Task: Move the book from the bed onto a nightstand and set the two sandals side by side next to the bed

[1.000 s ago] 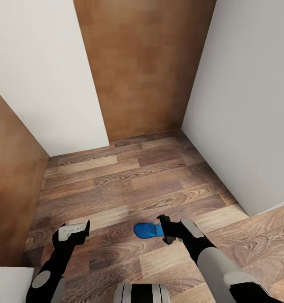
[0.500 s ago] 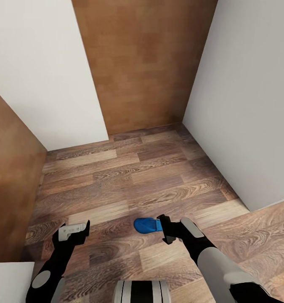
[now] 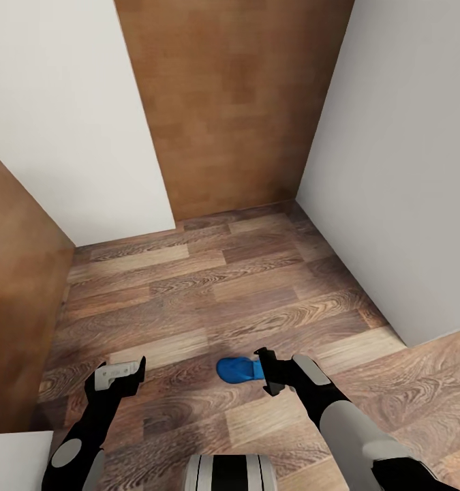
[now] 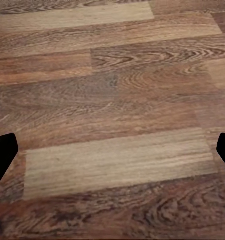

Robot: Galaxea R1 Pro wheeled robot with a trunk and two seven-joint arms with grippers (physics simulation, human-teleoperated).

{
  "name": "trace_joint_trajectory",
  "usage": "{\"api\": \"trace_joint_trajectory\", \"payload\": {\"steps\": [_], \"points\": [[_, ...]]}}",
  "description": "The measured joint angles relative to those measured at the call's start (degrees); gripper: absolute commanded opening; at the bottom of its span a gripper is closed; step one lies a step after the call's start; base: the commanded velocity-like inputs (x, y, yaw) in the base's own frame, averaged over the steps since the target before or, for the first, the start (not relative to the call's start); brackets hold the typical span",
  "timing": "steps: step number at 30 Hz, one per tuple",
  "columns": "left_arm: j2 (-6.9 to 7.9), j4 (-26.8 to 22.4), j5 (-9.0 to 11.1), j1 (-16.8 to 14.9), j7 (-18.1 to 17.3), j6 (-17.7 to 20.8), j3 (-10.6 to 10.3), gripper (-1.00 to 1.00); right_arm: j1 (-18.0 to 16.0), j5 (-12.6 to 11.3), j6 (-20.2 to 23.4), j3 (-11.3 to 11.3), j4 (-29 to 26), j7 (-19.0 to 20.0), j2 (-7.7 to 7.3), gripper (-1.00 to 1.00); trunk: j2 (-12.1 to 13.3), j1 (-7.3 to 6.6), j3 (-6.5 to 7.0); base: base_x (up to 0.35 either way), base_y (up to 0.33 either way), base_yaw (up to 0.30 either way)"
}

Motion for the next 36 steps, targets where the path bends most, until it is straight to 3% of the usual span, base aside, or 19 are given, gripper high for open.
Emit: {"api": "trace_joint_trajectory", "payload": {"steps": [26,36], "points": [[0.00,0.0,0.0,0.1,0.0,-0.1,0.0,1.00,0.0,0.0,0.0,0.0,0.0,0.0,0.00,1.00,0.0,0.00,0.00,0.072,0.000,0.000],[0.00,0.0,-0.1,0.1,0.1,-0.1,0.0,1.00,0.0,0.0,0.0,0.0,0.0,0.0,0.00,1.00,-0.1,0.26,-2.21,0.000,0.000,0.000]]}}
